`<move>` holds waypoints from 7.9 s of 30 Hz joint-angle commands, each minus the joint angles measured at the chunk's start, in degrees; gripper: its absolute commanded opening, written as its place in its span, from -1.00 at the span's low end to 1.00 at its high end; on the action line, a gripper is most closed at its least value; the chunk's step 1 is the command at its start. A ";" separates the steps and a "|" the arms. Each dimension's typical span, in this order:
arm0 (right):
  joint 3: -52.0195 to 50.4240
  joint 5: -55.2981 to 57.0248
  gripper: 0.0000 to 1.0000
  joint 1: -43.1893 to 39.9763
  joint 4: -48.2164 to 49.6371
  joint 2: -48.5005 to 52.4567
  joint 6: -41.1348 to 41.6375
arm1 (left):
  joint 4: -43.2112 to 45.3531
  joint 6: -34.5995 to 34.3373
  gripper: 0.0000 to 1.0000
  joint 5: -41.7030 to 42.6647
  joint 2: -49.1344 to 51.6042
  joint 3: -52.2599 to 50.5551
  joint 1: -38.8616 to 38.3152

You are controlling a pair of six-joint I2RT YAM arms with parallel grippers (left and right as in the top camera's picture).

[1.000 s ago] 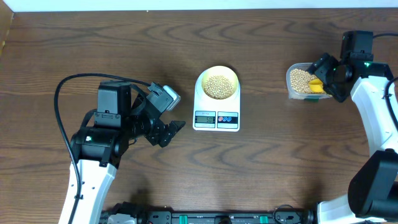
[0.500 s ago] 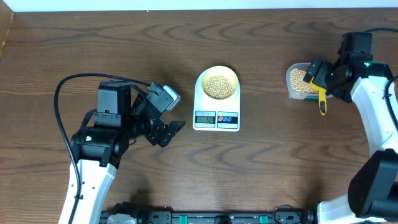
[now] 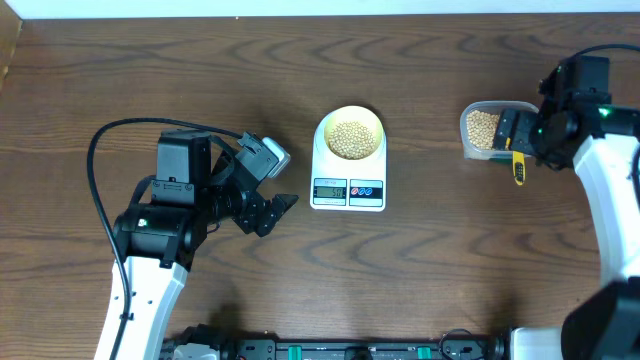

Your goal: Scoop item into bowl and weigh 50g on scale

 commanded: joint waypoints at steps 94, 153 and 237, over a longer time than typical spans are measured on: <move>0.11 0.70 0.98 0.42 -1.62 -9.31 -8.55 | -0.20 0.72 0.69 0.04 0.02 -0.22 0.24; 0.11 0.70 0.99 0.42 -1.62 -9.31 -8.55 | -0.26 0.72 0.69 0.04 -0.22 -0.55 0.24; 0.11 0.70 0.99 0.42 -1.62 -9.31 -8.55 | 19.26 -23.19 0.69 -12.90 -54.62 -38.51 0.24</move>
